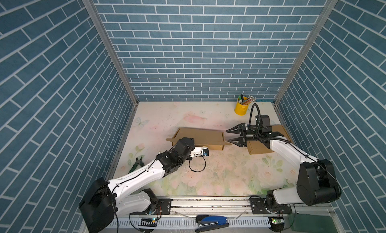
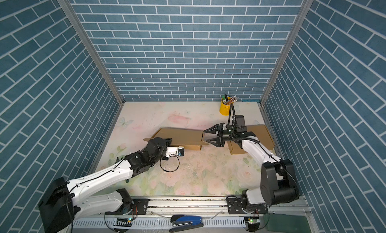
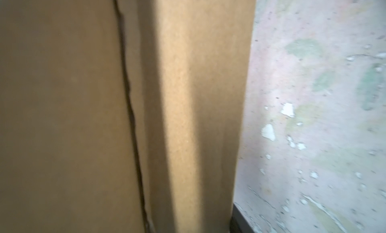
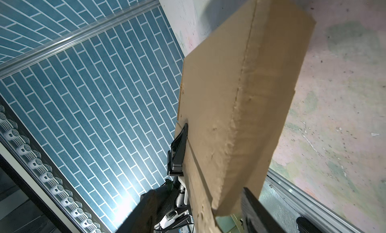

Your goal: Fold the paper box

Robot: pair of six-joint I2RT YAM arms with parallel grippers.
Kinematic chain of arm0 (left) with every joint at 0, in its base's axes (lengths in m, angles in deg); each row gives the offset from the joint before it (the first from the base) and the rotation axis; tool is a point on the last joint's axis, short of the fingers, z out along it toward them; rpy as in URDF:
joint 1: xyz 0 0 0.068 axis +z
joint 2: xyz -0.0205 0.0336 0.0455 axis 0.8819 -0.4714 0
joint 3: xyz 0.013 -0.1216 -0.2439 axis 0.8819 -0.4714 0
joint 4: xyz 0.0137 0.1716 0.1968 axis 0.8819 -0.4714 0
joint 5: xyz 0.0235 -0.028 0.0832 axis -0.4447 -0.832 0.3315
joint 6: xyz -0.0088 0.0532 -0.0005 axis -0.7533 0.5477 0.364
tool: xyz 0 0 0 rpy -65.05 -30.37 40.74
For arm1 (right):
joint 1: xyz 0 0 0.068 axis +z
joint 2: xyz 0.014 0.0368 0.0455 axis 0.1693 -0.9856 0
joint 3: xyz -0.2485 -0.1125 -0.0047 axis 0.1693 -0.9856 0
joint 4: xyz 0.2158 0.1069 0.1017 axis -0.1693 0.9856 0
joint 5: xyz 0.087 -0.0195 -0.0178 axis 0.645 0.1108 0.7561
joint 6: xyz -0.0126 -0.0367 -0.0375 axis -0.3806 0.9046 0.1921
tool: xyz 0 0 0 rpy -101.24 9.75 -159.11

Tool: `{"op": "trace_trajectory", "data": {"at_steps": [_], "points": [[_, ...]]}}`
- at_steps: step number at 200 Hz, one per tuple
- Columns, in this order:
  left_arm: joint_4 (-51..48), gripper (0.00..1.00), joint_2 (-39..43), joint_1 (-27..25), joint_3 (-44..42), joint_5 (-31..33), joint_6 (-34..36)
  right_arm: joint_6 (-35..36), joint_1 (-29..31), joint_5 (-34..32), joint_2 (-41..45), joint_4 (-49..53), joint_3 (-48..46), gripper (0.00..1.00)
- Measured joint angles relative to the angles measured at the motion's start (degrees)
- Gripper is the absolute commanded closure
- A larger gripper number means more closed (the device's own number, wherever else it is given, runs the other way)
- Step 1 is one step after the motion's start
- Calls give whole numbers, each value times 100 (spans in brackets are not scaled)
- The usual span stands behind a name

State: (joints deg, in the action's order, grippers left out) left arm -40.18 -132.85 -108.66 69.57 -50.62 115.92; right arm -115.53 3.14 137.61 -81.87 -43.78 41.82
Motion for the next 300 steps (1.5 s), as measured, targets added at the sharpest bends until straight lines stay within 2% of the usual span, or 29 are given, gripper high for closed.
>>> {"op": "trace_trajectory", "data": {"at_steps": [24, 48, 65, 101, 138, 186, 219, 241, 270, 300], "points": [[-675, 50, -63, 4, 474, -50, -256, 352, -286, -68, 74, 295, 17, 37], [-1547, 50, -254, 46, 1246, -286, -691, 1268, -627, -492, 144, 1178, 337, 37], [-2194, 50, -468, 111, 1832, -564, -1038, 1878, -732, -927, 321, 1451, 496, 37], [-3641, 48, -1178, 245, 3003, -1200, -1703, 2673, -732, -1497, 1038, 1440, 415, 35], [-4809, 48, -1899, 426, 3742, -1897, -2022, 3351, -719, -1744, 1851, 1364, -127, 30], [-5438, 50, -2686, 682, 4284, -2479, -2114, 3775, -361, -1897, 2634, 1366, -850, 27], [-5569, 49, -3001, 809, 4557, -2632, -2105, 3829, 208, -2166, 2511, 1268, -879, 30], [-5589, 49, -3051, 839, 4605, -2680, -2085, 3884, 533, -2367, 2105, 1113, -844, 35], [-5593, 49, -3075, 841, 4631, -2686, -2061, 3912, 765, -2592, 1381, 1078, -603, 41], [-5589, 49, -3075, 841, 4631, -2686, -2039, 3888, 909, -2717, 990, 844, -365, 45]]}}
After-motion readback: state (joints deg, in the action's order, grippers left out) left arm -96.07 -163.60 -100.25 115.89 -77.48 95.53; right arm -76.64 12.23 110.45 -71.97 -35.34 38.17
